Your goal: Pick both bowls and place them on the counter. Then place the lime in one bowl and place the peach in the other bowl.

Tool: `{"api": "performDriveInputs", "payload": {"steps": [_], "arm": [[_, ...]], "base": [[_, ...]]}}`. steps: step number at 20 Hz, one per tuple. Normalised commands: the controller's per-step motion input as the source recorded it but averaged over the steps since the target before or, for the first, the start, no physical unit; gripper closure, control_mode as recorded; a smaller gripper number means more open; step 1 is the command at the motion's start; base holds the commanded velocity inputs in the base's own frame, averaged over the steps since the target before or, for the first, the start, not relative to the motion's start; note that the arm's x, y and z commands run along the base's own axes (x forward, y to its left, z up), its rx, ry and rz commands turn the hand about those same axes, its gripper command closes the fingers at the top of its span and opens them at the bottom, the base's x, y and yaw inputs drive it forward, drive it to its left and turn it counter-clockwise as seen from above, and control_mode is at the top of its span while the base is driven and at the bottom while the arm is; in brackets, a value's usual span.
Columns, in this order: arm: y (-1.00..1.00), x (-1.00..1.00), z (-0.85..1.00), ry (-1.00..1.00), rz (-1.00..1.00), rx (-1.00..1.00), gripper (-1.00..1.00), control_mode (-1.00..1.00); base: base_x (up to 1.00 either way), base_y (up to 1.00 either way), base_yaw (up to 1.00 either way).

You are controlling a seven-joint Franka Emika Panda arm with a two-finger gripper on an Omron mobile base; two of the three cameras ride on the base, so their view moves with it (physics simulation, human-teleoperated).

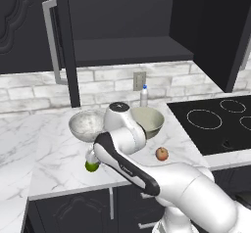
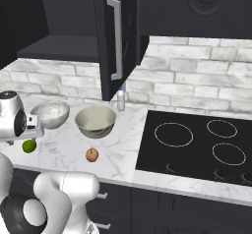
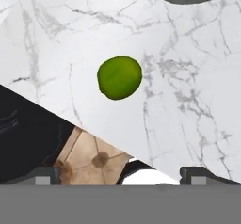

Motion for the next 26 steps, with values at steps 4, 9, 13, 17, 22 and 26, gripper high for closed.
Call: {"api": "performDriveInputs", "payload": {"steps": [4, 9, 13, 17, 22, 26], "arm": [[0.11, 0.36, -0.10, 0.00, -0.05, 0.11, -1.00, -1.00], [0.20, 0.29, -0.11, 0.00, -0.09, 0.06, -1.00, -1.00], [0.25, 0.11, -0.09, 0.00, -0.16, 0.02, -1.00, -1.00], [0.26, 0.04, -0.25, 0.02, -0.19, 0.00, -1.00, -1.00], [0.13, 0.16, -0.25, 0.00, -0.17, 0.01, -1.00, -1.00], [0.04, 0.25, -0.16, 0.00, -0.10, 0.03, -1.00, -1.00]], "base": [[0.00, 0.00, 0.00], [0.00, 0.00, 0.00], [0.00, 0.00, 0.00], [0.00, 0.00, 0.00], [0.00, 0.00, 0.00], [0.00, 0.00, 0.00]]}}
